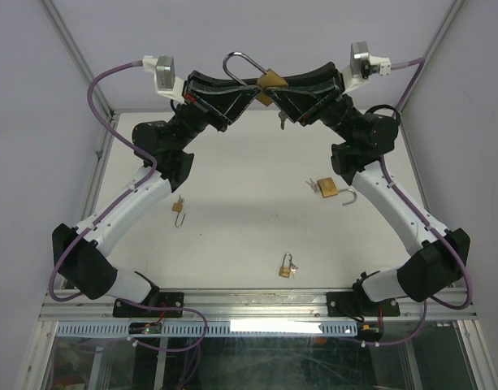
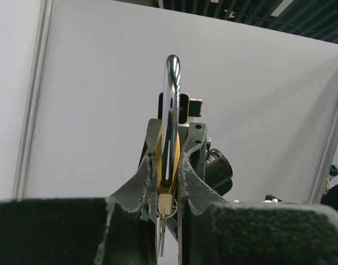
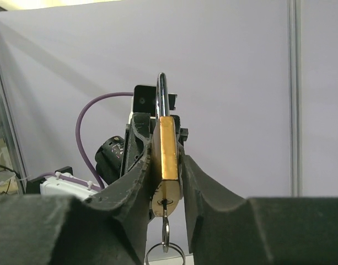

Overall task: Unlock with the key
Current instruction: Unlock the lock.

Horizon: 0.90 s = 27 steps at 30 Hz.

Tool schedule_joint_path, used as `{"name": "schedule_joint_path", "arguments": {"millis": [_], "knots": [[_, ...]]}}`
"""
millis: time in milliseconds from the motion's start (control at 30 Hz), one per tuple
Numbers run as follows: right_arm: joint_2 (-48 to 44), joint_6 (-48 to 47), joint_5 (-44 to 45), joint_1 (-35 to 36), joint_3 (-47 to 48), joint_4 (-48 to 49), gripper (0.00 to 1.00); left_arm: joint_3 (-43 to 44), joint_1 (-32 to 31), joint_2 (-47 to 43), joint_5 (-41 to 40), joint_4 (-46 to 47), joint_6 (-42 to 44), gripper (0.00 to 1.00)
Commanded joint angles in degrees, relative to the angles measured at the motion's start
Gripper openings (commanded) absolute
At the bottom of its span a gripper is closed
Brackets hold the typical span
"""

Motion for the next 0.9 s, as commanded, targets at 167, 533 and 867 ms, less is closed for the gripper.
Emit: {"name": "schedule_joint_path", "arguments": {"millis": [167, 533, 867], "knots": [[-1.0, -3.5, 4.2, -0.2, -3.7, -2.1, 0.44, 4.2, 0.1, 0.9, -0.3, 2.4, 0.7, 0.0], [-2.6, 0.8, -2.4, -5.9, -3.9, -2.1, 0.99, 4.1, 3.0, -0.1, 1.6, 1.2, 1.0, 0.0], [-5.3, 5.2, -10.8, -9.2, -7.6, -1.0, 0.75, 3.6, 3.3, 0.0, 2.1, 3.4, 1.4, 0.0]]}}
